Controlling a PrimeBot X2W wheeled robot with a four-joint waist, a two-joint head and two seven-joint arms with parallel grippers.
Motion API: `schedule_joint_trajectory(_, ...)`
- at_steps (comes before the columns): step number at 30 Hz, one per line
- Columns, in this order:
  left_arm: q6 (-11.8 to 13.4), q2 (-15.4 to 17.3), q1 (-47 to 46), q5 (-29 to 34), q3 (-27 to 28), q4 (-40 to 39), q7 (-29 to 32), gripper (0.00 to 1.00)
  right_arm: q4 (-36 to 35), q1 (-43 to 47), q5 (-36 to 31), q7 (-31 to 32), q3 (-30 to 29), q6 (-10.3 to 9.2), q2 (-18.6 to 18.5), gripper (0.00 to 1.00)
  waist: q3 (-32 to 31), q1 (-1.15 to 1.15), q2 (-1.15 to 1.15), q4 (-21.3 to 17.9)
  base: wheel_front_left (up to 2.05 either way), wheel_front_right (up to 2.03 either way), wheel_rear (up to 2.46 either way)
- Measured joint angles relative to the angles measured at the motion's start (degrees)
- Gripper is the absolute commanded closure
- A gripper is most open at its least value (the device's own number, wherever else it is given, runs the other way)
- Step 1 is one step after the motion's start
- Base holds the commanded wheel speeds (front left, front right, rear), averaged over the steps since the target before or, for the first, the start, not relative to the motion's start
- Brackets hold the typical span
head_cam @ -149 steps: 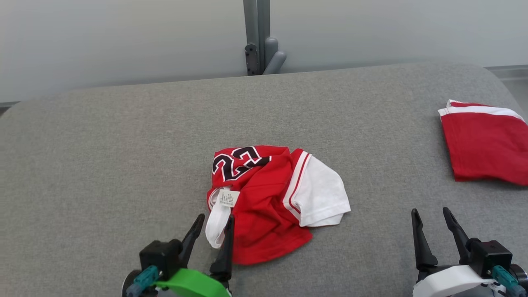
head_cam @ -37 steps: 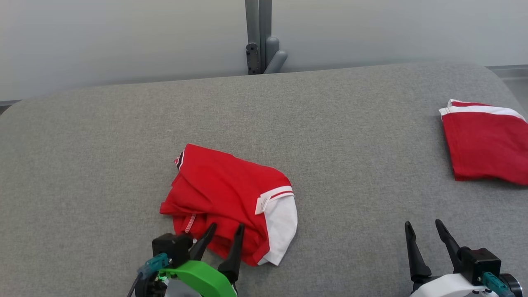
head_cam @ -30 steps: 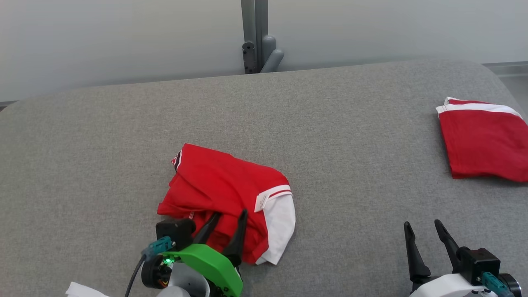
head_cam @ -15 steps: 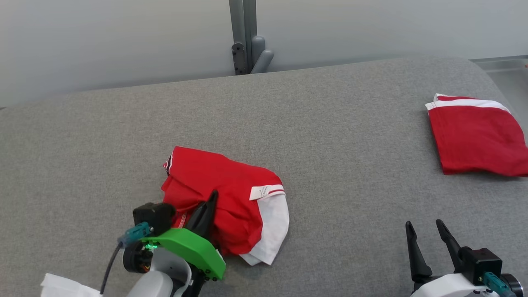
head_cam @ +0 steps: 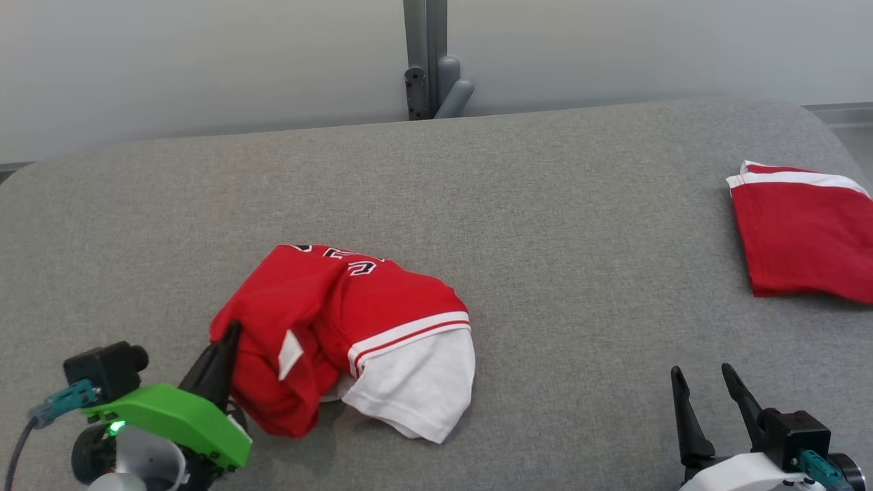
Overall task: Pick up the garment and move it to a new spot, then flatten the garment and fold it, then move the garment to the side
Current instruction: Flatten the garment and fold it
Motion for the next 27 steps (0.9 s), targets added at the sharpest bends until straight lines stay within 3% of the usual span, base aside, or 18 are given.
schedule_joint_trajectory(4,0.19,3.1,1.54,-0.34,2.15,3.08,0.25,1.0,0.18,-0.05,-0.01,0.0,0.13,0.0,0.01,0.0,0.27,0.0,0.0,0.48,0.0,0.0,0.0)
schedule_joint_trajectory(11,-0.89,4.7,2.66,-0.68,2.19,10.28,1.04,0.98,0.33,-0.15,-0.13,0.01,0.51,0.0,0.01,0.0,0.99,0.0,0.0,0.98,0.0,0.0,0.0)
schedule_joint_trajectory(15,-1.88,4.44,2.57,-1.16,2.55,13.02,-0.21,0.73,0.32,-0.2,-0.23,0.01,0.48,0.0,0.01,0.0,1.3,0.0,0.0,1.27,0.0,0.0,0.0)
schedule_joint_trajectory(16,-1.91,4.22,2.49,-1.22,2.75,13.35,-0.89,0.54,0.31,-0.21,-0.25,0.0,0.44,0.0,0.0,0.0,1.33,0.0,0.0,1.33,0.0,0.0,0.0)
schedule_joint_trajectory(17,-1.91,3.94,2.37,-1.22,2.94,13.63,-1.78,0.11,0.31,-0.21,-0.32,0.01,0.38,0.0,0.0,0.0,1.34,0.0,0.0,1.39,0.0,0.0,0.0)
schedule_joint_trajectory(18,-1.91,3.69,2.22,-1.21,3.12,13.94,-2.6,0.0,0.29,-0.21,-0.42,0.01,0.35,0.0,0.0,0.0,1.32,0.0,0.0,1.44,0.0,0.0,0.0)
schedule_joint_trajectory(21,-1.63,3.15,2.17,-0.55,3.66,14.55,-4.99,0.0,0.19,-0.21,-0.59,0.01,0.2,0.0,-0.01,0.0,1.09,0.0,0.0,1.51,0.0,0.0,0.0)
schedule_joint_trajectory(27,1.55,1.56,4.49,1.0,5.76,13.34,-11.95,0.0,-0.48,-0.27,-0.86,0.0,-0.6,0.0,-0.14,0.0,0.28,0.0,0.0,1.52,0.0,0.0,0.0)
